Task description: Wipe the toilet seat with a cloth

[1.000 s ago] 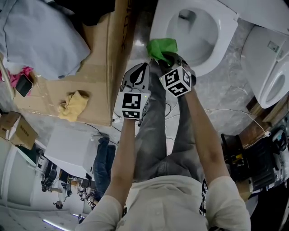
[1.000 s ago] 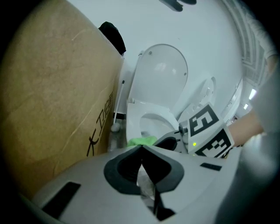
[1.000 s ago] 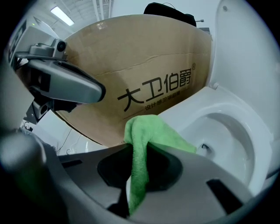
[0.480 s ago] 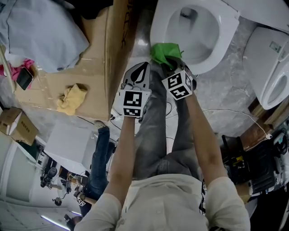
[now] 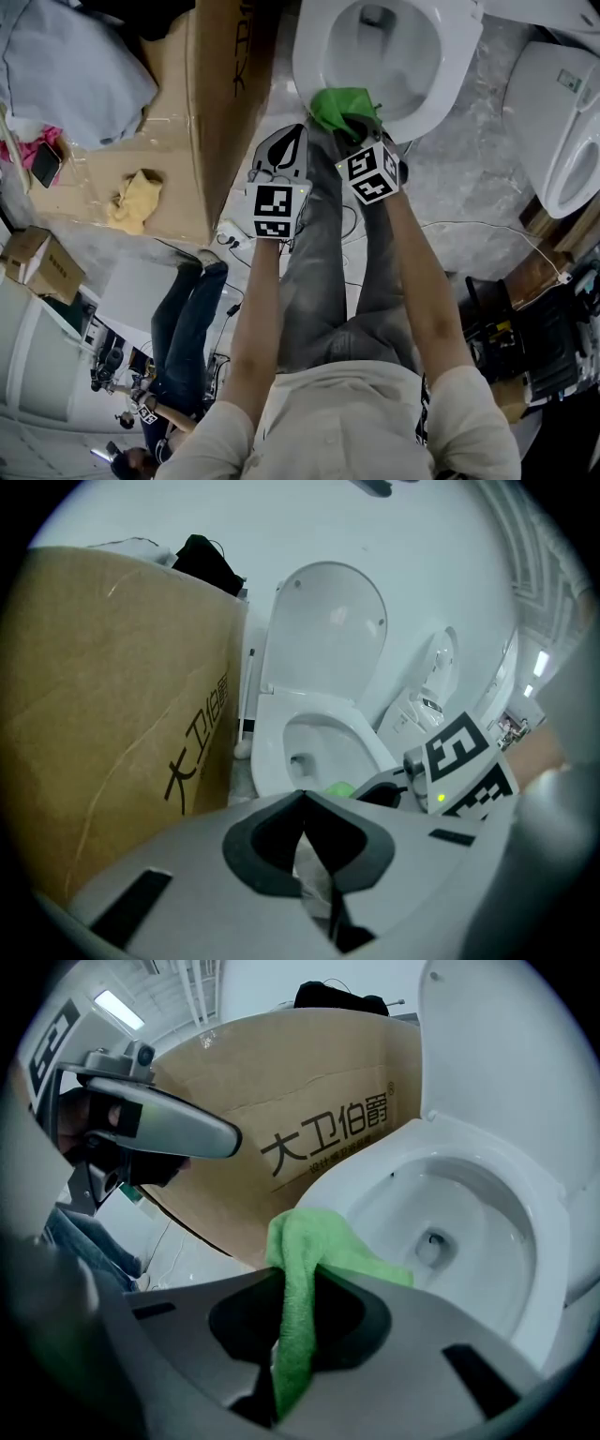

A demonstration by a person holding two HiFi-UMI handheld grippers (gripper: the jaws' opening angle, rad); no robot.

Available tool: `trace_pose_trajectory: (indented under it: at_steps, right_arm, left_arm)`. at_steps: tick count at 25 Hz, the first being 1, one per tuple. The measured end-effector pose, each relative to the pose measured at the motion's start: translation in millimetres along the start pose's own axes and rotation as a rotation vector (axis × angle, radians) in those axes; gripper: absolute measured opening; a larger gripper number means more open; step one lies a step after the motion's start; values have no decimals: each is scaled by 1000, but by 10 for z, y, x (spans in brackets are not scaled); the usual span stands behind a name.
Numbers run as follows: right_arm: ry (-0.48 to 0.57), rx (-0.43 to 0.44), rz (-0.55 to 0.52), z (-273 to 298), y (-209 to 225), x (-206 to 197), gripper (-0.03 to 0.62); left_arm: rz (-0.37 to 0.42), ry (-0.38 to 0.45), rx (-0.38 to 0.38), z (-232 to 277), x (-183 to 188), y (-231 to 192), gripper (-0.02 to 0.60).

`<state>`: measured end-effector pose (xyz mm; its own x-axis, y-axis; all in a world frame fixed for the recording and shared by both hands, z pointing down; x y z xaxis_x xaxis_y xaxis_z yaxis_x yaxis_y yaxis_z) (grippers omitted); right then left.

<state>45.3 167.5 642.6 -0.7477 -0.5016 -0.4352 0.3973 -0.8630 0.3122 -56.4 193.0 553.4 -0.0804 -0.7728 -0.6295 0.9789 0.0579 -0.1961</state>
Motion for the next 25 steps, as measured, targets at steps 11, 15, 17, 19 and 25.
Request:
trace_pose_trajectory:
  at_steps: [11, 15, 17, 19, 25]
  right_arm:
    - [4, -19, 42, -183, 123, -266, 43]
    - [5, -24, 57, -256, 152, -366, 43]
    - [8, -27, 69, -295, 175, -416, 43]
    - [11, -32, 83, -329, 202, -462, 43]
    - [24, -48, 131, -437, 301, -585, 44]
  left_arm:
    - [22, -14, -27, 110, 3, 254, 12]
    - [37, -19, -45, 155, 27, 349, 12]
    - [46, -23, -57, 187, 41, 404, 12]
    - [54, -27, -68, 222, 54, 452, 12]
    - [83, -44, -101, 312, 89, 595, 12]
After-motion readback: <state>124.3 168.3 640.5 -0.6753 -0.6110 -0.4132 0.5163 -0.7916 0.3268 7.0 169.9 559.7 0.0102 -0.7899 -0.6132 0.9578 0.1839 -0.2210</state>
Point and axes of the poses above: the fingertips, and each gripper's own axes: z forward along the fingers, y to its right, x out of its top, the point moved 4 cm from there along -z, backward along the fingers, and after that the axes turned 7 degrees about z, right-handed, at the moved point
